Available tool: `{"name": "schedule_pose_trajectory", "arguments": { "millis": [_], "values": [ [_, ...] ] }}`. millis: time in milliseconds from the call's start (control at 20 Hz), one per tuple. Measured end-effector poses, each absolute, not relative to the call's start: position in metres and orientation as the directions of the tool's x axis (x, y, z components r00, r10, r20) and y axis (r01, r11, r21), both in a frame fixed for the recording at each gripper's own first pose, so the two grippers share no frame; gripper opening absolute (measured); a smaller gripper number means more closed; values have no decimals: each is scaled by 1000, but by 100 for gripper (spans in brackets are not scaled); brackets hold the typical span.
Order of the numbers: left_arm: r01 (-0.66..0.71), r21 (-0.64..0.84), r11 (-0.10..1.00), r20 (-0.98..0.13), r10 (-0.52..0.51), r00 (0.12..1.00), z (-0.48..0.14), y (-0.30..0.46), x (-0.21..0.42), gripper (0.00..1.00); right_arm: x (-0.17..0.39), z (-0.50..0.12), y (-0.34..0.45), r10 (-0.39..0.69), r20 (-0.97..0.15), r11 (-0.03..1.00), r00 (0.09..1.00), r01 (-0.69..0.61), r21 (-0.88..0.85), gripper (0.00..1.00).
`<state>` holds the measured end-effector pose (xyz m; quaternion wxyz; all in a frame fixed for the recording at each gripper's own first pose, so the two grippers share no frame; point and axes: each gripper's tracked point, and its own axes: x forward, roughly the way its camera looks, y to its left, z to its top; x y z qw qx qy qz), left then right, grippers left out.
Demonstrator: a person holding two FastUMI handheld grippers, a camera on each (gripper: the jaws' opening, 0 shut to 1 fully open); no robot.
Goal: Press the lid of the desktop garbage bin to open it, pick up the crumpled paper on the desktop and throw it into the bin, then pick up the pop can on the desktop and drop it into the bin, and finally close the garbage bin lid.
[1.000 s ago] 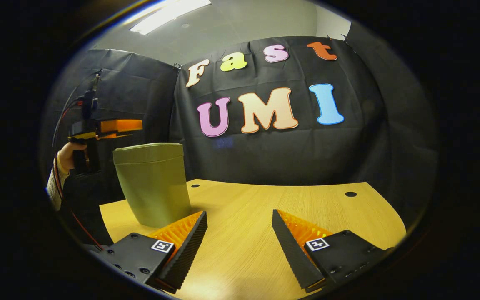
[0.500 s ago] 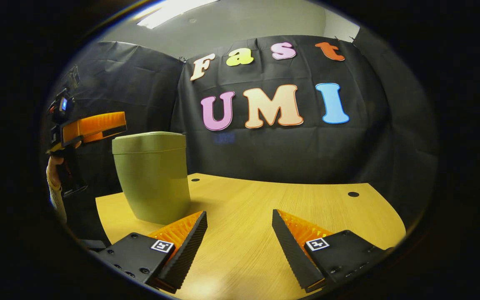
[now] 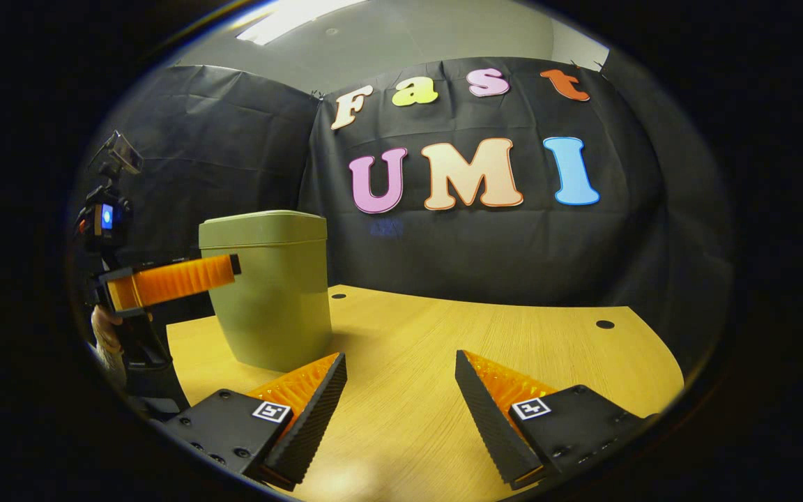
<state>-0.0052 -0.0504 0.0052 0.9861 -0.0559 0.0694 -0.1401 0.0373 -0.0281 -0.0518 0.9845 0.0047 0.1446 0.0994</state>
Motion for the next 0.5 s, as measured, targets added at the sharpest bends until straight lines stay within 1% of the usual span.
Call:
{"name": "schedule_pose_trajectory", "arguments": {
  "millis": [150, 500],
  "values": [
    [268, -127, 955, -113, -282, 953, -2, -49, -4, 94, 39, -55, -27, 194, -289, 981, 937, -194, 28, 99],
    [280, -137, 950, -149, -299, 943, -28, -50, -7, 94, 40, -56, -24, 201, -286, 979, 937, -201, 29, 99]
  ]
}}
